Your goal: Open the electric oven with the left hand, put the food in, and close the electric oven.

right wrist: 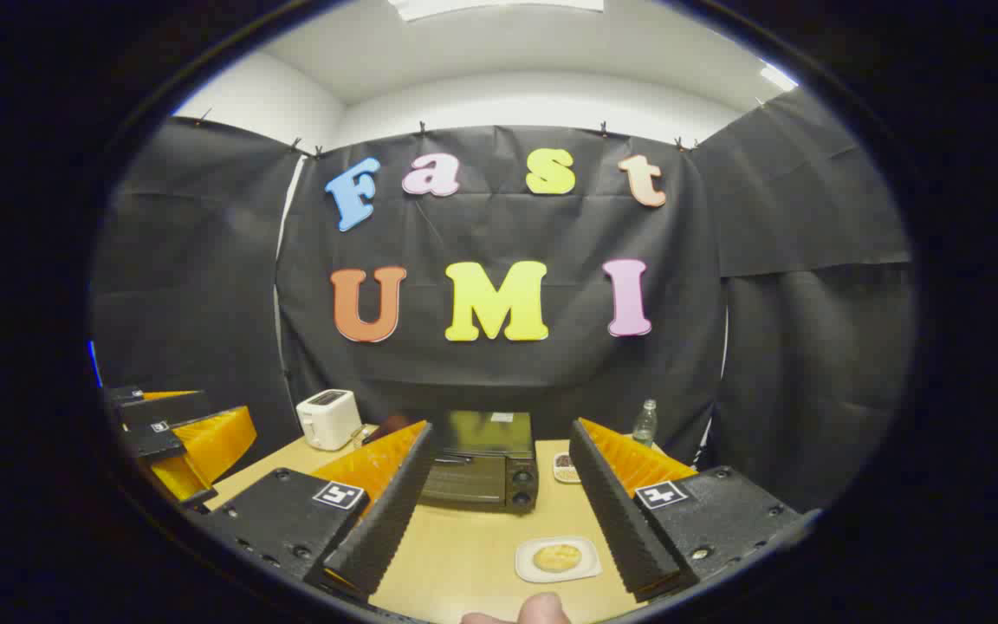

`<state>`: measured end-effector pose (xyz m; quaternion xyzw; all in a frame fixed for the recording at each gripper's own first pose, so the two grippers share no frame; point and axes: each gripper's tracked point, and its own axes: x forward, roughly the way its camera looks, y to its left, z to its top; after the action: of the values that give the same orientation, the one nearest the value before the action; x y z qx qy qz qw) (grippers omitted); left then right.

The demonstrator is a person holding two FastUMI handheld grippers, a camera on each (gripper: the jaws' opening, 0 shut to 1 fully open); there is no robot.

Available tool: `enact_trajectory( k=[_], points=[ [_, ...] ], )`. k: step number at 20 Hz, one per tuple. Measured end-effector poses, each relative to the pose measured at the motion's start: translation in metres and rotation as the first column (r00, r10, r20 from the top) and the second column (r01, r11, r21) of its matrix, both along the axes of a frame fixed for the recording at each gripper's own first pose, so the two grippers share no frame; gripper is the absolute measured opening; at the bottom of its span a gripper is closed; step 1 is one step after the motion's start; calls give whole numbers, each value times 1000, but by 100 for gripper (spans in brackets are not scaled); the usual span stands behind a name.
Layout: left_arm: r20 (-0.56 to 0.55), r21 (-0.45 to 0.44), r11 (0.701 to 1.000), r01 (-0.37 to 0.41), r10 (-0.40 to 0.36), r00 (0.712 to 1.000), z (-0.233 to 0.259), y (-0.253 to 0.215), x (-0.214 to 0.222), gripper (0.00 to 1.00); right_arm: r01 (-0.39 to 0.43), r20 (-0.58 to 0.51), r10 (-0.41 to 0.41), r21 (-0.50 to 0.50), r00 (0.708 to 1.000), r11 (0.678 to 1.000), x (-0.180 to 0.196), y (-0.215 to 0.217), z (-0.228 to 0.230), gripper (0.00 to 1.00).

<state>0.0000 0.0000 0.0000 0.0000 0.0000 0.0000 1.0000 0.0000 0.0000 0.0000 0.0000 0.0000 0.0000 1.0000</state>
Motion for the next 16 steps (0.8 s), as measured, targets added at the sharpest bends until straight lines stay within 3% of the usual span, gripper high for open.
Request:
enact_trajectory(
  k=[1, 16],
  points=[
    [-2, 2, 1000, -1, 1, 1000, -1, -2, -2, 94, 0, 4, 0, 2, 1000, 1000, -1, 0, 1, 99],
    [10, 1, 999, -33, 33, 999, -4, 8, -18, 94, -54, 26, 54, 4, 998, 999, -12, 22, 6, 98]
  ],
)
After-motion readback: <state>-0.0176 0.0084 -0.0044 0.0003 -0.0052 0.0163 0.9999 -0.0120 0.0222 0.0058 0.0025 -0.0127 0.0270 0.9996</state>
